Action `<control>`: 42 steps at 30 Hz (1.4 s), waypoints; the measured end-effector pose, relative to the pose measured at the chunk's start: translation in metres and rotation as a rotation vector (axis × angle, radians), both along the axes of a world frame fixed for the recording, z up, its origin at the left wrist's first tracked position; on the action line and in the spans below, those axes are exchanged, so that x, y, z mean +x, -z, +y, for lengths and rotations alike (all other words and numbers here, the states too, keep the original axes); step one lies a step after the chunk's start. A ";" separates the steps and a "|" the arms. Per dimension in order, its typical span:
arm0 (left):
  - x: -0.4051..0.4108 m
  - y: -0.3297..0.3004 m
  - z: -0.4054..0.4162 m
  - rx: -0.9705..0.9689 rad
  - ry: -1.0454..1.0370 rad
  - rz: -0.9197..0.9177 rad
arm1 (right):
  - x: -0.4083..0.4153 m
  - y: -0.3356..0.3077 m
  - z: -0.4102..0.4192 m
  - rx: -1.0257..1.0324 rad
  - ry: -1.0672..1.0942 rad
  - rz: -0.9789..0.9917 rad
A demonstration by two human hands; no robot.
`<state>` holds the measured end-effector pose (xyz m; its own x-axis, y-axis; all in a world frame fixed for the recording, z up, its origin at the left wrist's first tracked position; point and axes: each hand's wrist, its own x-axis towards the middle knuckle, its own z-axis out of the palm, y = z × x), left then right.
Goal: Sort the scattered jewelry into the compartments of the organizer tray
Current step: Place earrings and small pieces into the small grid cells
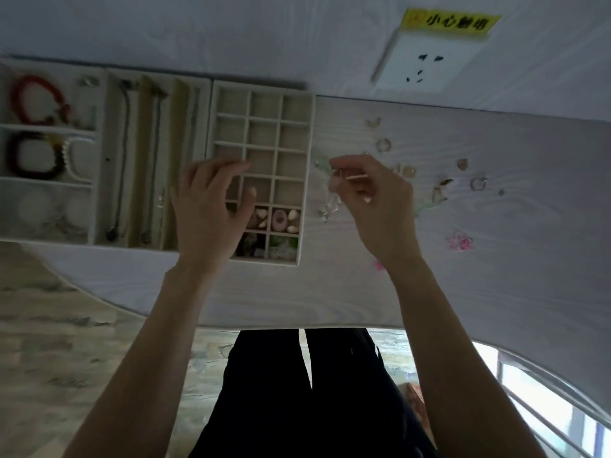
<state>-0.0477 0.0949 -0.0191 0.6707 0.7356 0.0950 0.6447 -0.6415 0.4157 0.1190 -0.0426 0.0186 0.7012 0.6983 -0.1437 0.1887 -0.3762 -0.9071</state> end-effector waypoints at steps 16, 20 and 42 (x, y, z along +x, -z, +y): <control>0.015 0.006 0.046 -0.081 0.193 0.064 | -0.003 0.027 0.101 -0.387 -0.166 -0.732; 0.013 0.007 0.050 -0.102 0.231 0.045 | 0.002 0.028 0.097 -0.394 -0.159 -0.696; 0.015 0.006 0.052 -0.110 0.247 0.031 | -0.002 0.027 0.114 -0.589 0.055 -0.528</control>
<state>-0.0326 0.1472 -0.0248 0.8324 0.5542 0.0002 0.4878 -0.7328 0.4745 0.1166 0.0719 -0.0083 0.8107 0.5735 -0.1173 0.5062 -0.7875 -0.3516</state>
